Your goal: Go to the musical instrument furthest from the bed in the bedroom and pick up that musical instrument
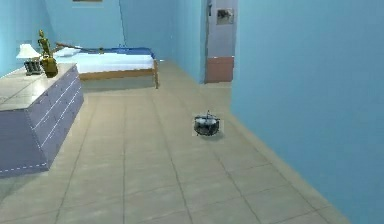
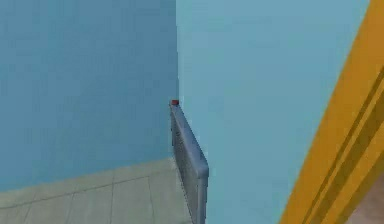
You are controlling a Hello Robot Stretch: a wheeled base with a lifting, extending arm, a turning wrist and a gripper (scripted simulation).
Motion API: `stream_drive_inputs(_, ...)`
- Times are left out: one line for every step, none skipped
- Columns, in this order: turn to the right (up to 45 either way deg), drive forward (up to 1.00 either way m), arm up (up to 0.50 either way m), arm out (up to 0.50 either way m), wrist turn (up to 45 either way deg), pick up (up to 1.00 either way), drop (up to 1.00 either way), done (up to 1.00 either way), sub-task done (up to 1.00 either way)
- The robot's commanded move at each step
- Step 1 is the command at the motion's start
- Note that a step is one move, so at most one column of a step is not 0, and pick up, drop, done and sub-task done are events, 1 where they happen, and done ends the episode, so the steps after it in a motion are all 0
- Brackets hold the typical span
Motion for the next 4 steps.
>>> stream_drive_inputs(6.0, 0.0, 0.0, 0.0, 0.0, 0.0, 0.0, 0.0, 0.0)
stream_drive_inputs(0.0, 0.25, 0.0, 0.0, 0.0, 0.0, 0.0, 0.0, 0.0)
stream_drive_inputs(-21.0, 0.0, 0.0, 0.0, 0.0, 0.0, 0.0, 0.0, 0.0)
stream_drive_inputs(0.0, 1.0, 0.0, 0.0, 0.0, 0.0, 0.0, 0.0, 0.0)
